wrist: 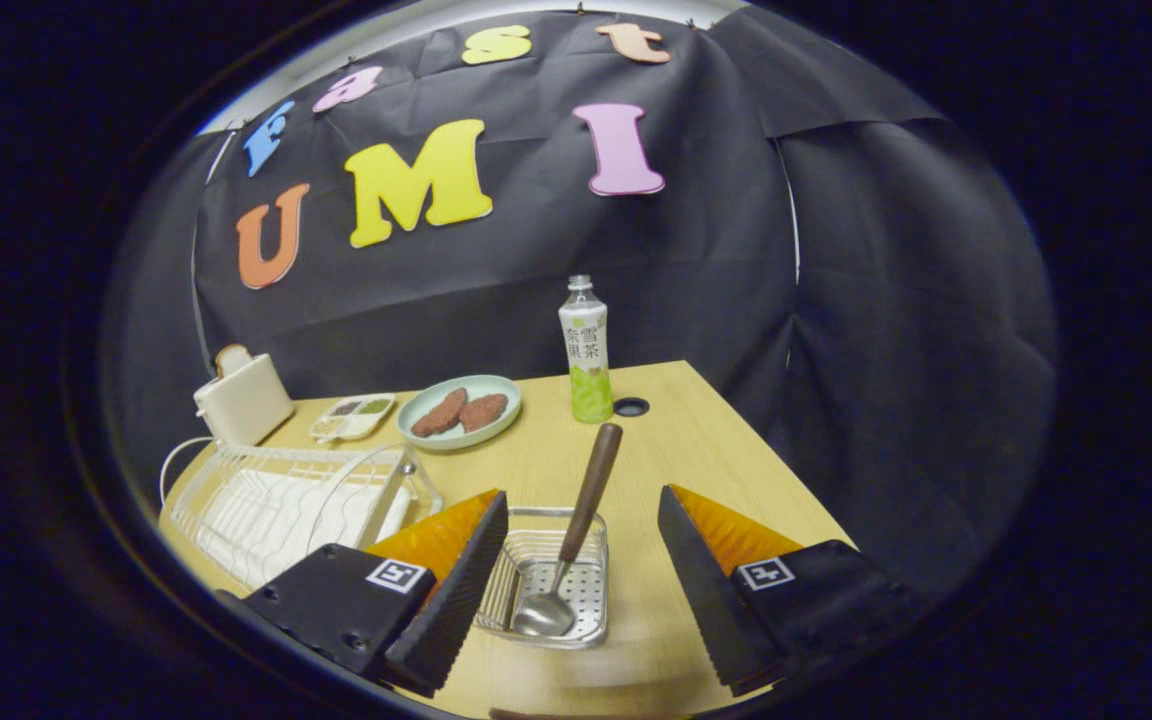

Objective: Take the plate from the dish rack, then take the spoon from the basket and place it into the plate.

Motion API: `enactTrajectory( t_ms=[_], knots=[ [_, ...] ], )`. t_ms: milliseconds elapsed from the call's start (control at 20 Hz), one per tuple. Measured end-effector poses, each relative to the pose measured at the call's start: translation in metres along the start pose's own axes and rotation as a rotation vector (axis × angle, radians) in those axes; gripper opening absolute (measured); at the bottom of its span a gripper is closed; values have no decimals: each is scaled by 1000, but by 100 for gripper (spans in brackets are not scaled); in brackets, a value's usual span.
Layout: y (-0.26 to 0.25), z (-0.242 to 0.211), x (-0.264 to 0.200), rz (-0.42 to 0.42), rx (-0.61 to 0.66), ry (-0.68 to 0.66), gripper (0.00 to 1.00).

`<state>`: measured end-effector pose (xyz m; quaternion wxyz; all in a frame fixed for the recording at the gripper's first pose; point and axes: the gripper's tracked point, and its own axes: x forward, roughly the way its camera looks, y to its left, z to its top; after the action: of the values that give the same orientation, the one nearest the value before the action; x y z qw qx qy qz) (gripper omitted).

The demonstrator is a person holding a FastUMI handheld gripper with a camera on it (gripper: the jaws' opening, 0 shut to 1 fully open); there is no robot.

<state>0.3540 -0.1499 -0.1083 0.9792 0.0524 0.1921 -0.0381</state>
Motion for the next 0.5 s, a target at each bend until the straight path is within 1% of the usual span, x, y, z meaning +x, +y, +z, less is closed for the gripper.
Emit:
enactTrajectory(
  t_ms=[100, 200, 250, 300, 350, 450, 500],
  knots=[
    [1, 4, 13, 1, 21, 27, 97],
    [2, 11, 26, 16, 11, 18, 89],
    [0, 12, 31, 9, -8, 14, 85],
    [-6, 11, 38, -18, -23, 18, 80],
    [-10, 9, 45, -35, -31, 28, 69],
    [0, 5, 44, 2, -7, 41, 47],
    [0, 5, 43, 3, 6, 36, 37]
  ],
)
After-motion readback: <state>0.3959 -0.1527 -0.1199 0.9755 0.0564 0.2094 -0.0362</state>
